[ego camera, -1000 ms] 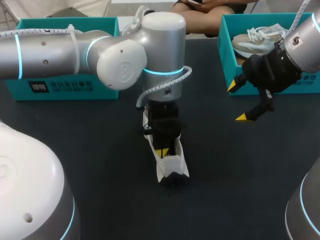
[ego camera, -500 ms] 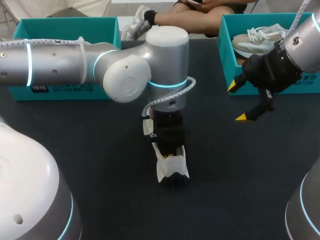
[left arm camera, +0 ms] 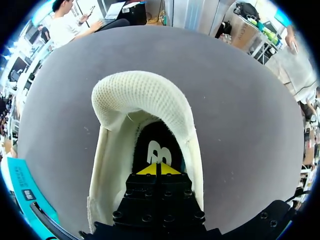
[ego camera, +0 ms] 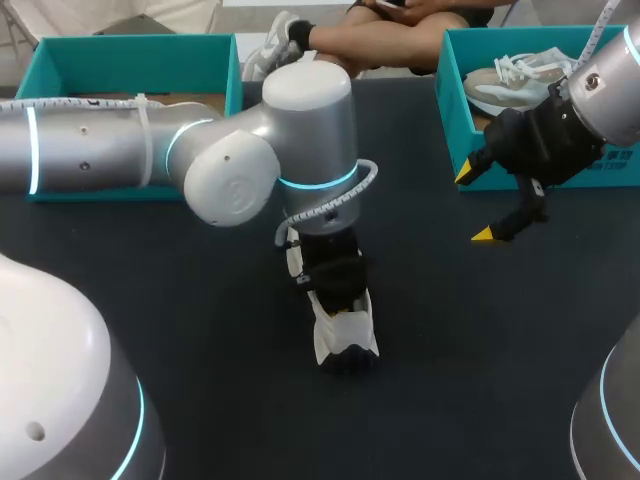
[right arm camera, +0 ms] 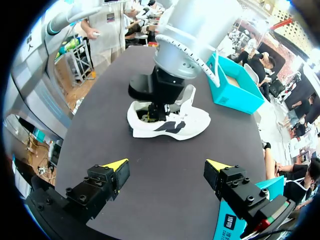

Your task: Take the shoe out of the shoebox, open the shoe tongue, remove and reinsert the insole, then place the shoe into the shoebox

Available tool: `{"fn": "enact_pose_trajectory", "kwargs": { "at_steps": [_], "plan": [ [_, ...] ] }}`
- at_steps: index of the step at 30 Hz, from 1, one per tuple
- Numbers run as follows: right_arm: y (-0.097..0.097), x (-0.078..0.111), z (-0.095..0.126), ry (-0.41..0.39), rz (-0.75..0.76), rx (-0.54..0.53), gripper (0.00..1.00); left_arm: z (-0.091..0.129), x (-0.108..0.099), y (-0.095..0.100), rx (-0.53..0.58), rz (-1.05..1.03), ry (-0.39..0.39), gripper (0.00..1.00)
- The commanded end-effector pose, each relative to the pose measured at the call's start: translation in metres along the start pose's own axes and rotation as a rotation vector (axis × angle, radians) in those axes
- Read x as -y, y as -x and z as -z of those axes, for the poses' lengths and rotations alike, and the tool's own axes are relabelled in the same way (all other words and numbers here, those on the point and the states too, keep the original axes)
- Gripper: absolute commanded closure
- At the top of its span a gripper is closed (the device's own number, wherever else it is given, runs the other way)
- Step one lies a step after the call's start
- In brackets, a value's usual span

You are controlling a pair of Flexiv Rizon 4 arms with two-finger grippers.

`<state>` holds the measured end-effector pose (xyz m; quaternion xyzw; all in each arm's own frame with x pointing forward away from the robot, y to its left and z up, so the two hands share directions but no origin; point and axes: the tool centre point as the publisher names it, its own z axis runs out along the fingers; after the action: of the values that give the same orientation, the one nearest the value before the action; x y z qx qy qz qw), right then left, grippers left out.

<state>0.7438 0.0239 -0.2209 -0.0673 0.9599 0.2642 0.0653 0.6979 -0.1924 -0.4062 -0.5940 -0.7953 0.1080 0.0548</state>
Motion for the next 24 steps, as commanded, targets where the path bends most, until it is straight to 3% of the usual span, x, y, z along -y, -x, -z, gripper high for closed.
{"fn": "enact_pose_trajectory", "kwargs": {
  "at_steps": [1,13,24],
  "plan": [
    [0.0,0.0,-0.001,-0.003,-0.001,0.002,0.0,-0.025,0.002,0.007,0.017,-0.004,-0.001,1.0],
    [0.0,0.0,-0.001,-0.003,-0.001,0.002,0.0,-0.019,0.008,0.019,0.051,-0.028,-0.015,1.0],
    [0.0,0.0,-0.001,-0.003,-0.001,0.002,0.0,0.039,-0.001,-0.008,0.094,0.002,0.06,1.0]
  ]
}}
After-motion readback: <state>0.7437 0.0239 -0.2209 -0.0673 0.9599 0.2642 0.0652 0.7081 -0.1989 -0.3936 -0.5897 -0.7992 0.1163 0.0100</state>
